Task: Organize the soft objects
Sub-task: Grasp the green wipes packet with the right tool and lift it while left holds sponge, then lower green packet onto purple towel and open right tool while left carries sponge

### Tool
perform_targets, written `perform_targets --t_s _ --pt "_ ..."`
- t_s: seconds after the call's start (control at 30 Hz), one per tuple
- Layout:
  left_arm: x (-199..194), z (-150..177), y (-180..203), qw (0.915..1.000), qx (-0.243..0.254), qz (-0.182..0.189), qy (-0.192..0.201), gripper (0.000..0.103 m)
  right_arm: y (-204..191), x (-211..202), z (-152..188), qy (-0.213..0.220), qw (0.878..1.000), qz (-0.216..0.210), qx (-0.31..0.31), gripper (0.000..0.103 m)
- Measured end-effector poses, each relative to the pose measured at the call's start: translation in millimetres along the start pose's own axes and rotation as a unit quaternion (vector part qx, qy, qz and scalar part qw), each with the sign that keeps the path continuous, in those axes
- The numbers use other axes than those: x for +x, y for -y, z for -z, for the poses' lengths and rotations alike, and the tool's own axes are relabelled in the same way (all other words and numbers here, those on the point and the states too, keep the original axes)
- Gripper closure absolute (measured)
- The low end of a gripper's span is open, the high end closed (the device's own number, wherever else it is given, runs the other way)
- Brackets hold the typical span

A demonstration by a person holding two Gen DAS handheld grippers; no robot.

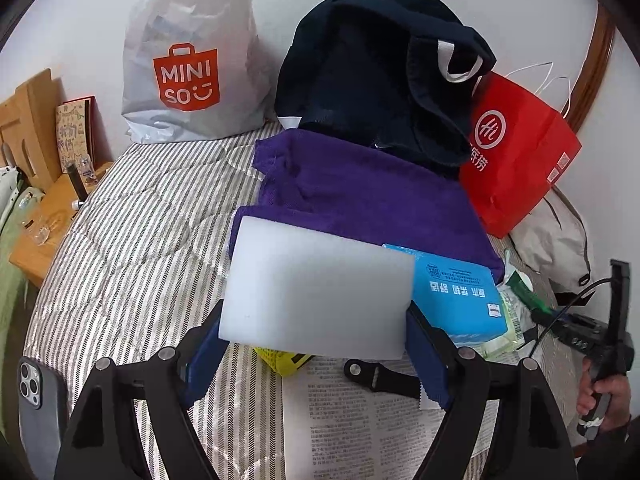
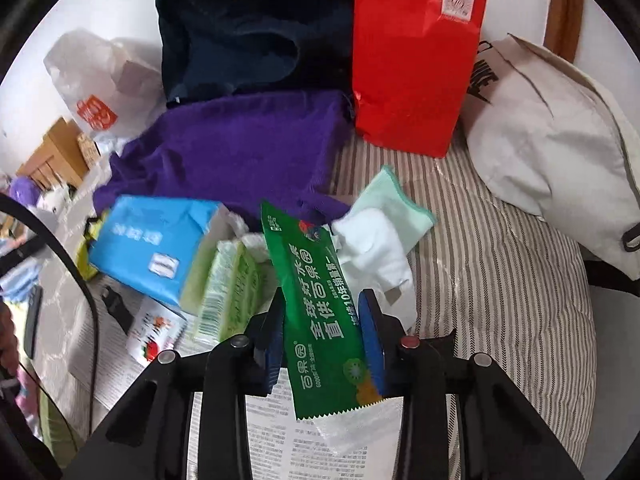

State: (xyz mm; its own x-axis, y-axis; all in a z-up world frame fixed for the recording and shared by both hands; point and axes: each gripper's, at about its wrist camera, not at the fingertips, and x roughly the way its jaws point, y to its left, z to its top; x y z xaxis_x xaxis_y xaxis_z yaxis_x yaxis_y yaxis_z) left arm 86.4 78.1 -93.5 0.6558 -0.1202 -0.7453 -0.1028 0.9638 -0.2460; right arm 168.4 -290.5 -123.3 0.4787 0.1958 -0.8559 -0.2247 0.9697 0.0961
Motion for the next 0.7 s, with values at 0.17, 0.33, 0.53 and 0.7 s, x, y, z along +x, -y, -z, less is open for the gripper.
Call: perform_targets --t_s 0.17,0.33,0.53,0.7 --pt "-4 0 1 1.0000 0.002 -0.001 0.001 0.022 2 4 5 -0.006 1.000 -0.006 0.016 0.098" --pt "-4 0 5 1.0000 0.005 -0.001 0.000 0.022 3 -9 3 0.009 1.000 -0.014 0.019 0.099" --pt "-4 0 7 1.0000 0.004 0.004 0.000 0.022 5 -12 4 0.011 1.000 -0.012 0.021 0.099" --pt "-5 -6 11 0.9999 0.011 0.003 0.005 0.022 2 -26 -2 0.027 0.999 -0.015 0.021 0.099"
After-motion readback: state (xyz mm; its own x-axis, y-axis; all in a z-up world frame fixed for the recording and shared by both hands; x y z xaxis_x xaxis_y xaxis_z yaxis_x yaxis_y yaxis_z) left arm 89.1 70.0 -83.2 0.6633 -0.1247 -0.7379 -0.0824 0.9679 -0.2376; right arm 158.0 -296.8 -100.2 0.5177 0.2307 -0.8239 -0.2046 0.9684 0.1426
